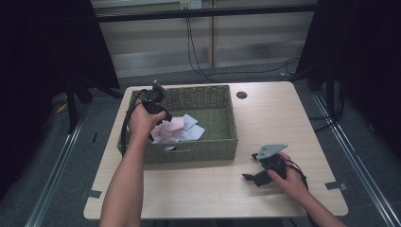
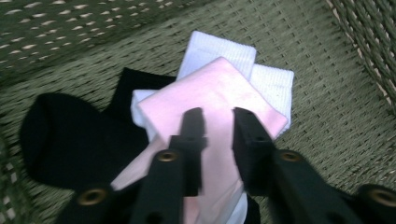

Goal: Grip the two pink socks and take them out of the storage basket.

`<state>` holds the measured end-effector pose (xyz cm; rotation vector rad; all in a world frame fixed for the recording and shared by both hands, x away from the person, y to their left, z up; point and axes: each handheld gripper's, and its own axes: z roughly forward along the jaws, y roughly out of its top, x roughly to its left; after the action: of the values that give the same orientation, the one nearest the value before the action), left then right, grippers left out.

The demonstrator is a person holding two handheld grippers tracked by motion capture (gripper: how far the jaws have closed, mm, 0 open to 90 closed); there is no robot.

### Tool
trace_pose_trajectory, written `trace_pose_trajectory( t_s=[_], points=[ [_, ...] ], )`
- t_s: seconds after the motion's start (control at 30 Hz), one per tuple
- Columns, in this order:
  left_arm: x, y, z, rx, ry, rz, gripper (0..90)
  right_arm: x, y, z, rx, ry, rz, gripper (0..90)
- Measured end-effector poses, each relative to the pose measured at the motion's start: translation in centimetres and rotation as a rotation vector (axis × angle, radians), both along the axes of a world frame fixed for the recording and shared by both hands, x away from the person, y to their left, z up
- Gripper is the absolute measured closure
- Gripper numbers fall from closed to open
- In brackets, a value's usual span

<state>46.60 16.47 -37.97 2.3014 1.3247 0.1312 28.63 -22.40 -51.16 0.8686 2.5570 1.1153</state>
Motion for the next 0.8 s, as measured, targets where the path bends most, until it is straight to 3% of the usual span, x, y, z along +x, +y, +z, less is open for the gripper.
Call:
trace_pose_trajectory(
  t_s=[0.1,0.23,0.33,0.37,0.4,0.43,0.47,0.5,0.8],
  points=[
    [-0.1,0.5,-0.1,0.011,0.025,0.014,64.0,0.0,0.0,0.0,0.0,0.0,0.0,11.2],
    [-0.1,0.6,-1.4,0.012,0.065,0.043,55.7,0.0,0.0,0.0,0.0,0.0,0.001,11.2],
    [0.0,0.4,-2.3,0.011,0.092,0.034,55.0,0.0,0.0,0.0,0.0,0.0,0.001,11.2],
    [0.0,0.3,-2.5,0.01,0.11,0.018,58.5,0.0,0.0,0.0,-0.001,-0.002,0.001,11.2],
    [0.0,0.2,-2.6,-0.002,0.139,0.01,79.0,0.0,0.0,0.0,-0.001,-0.003,0.002,11.2],
    [0.0,0.1,-2.5,-0.006,0.152,0.009,79.0,0.0,0.0,0.0,-0.001,-0.003,0.002,11.2],
    [0.0,0.0,-2.2,-0.002,0.158,-0.006,86.3,0.0,0.0,0.0,0.0,-0.002,0.001,11.2],
    [0.0,-0.2,-1.7,0.0,0.167,-0.014,87.3,0.0,0.0,0.0,-0.001,-0.002,0.001,11.2],
    [-0.5,-0.1,3.6,-0.039,0.102,-0.02,88.0,0.0,0.0,0.0,0.0,0.001,0.001,11.2]
  ],
)
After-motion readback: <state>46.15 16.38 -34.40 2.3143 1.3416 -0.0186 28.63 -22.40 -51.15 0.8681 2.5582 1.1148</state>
